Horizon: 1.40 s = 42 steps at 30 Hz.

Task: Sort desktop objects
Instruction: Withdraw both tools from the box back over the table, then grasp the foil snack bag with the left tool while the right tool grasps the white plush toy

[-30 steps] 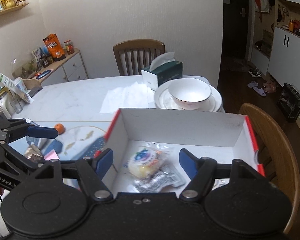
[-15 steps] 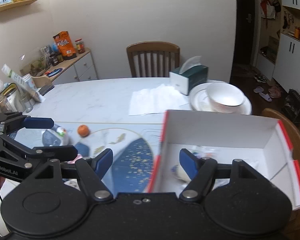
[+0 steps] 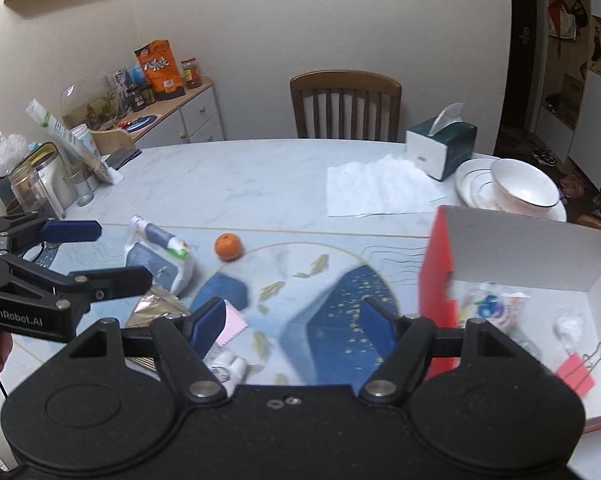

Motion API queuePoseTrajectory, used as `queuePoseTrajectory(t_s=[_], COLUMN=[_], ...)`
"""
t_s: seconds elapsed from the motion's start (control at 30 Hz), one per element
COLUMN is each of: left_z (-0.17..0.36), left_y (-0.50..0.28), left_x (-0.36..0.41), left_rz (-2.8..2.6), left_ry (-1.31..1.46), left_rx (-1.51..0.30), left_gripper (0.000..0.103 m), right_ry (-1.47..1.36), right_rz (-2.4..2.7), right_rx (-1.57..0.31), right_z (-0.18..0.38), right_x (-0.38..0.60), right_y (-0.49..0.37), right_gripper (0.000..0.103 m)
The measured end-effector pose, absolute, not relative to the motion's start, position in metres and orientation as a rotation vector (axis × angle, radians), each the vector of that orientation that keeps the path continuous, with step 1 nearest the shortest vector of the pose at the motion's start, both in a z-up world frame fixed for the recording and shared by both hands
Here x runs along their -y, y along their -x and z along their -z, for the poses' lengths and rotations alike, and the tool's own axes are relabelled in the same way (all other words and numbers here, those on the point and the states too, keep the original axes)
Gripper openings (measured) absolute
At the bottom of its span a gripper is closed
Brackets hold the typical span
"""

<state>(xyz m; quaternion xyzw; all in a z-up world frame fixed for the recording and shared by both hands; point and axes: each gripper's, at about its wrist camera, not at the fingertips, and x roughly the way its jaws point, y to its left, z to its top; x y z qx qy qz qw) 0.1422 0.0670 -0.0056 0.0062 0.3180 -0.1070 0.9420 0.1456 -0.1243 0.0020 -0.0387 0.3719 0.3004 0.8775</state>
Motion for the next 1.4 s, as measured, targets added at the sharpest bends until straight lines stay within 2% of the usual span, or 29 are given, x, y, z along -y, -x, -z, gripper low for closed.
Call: queuePoseTrajectory(t_s=[0.37,1.17,1.4], left_z=[0.042,0.102,0.106], left_y=[-0.137,-0.169,-0.174], left_x=[-0.108,-0.1,-0.1], left_rz=[0.189,0.195,0.214], left_ry=[-0.036,-0.09,-0.065], left_rx=[-0.719,-0.839,-0.866], left_gripper=[0.102,0.102,0.097], right_ry=[0.133,0.216,0.199], right_rz=[-0.631,-0.625,-0.672], right_rx=[-0.821,-0.946,-0.96], right_z=[0.024,0.085,0.09], right_x=[0.084,0.046,0.04], right_y=[-0.135,-0.13,-0.132], right_gripper=[0.073,0.072,0.071])
